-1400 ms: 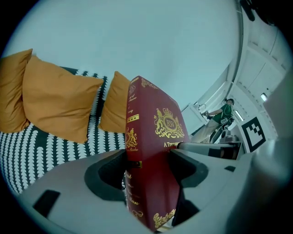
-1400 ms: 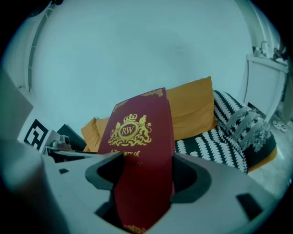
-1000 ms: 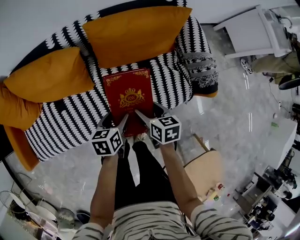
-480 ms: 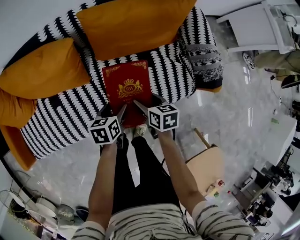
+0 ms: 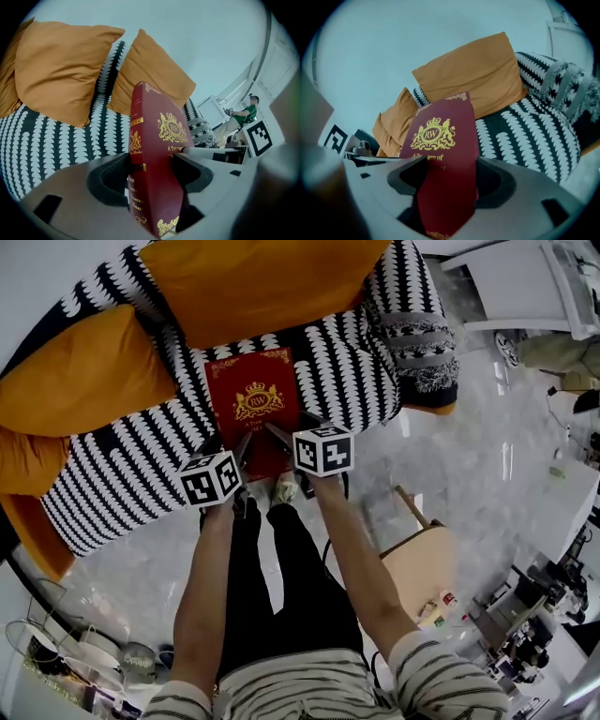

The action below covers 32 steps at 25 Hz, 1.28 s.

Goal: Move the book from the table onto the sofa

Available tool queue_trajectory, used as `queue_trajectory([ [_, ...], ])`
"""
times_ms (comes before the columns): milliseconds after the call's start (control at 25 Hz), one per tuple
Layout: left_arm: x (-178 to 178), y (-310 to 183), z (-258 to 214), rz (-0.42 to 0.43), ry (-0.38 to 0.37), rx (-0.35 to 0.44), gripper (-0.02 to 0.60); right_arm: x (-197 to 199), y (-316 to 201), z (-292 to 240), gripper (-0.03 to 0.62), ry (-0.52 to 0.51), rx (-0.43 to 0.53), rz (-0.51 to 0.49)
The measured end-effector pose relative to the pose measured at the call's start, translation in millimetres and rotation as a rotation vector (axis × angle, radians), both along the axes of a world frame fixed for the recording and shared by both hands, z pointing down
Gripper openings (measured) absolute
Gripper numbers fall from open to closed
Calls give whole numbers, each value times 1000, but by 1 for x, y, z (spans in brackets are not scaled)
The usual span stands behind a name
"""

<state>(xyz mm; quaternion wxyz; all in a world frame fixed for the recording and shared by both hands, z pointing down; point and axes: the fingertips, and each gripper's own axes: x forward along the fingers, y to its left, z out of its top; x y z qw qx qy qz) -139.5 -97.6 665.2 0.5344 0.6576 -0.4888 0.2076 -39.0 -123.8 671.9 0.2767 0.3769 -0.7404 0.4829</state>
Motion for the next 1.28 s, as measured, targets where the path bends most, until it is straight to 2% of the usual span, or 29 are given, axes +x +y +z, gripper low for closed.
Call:
queue_trajectory([
  [400, 3, 2, 55, -20, 41, -76, 301, 0, 0, 54, 327, 20, -84, -9],
  [600, 2, -7, 57, -19, 45, -95, 301, -3, -7, 57, 327, 12, -104, -6],
  [1040, 11, -8, 98, -1, 62, -175, 301, 6, -12, 95, 327, 45, -154, -13],
  [1280, 2, -15, 114, -29, 84, -199, 301, -3, -21, 109, 327, 66, -166, -33],
])
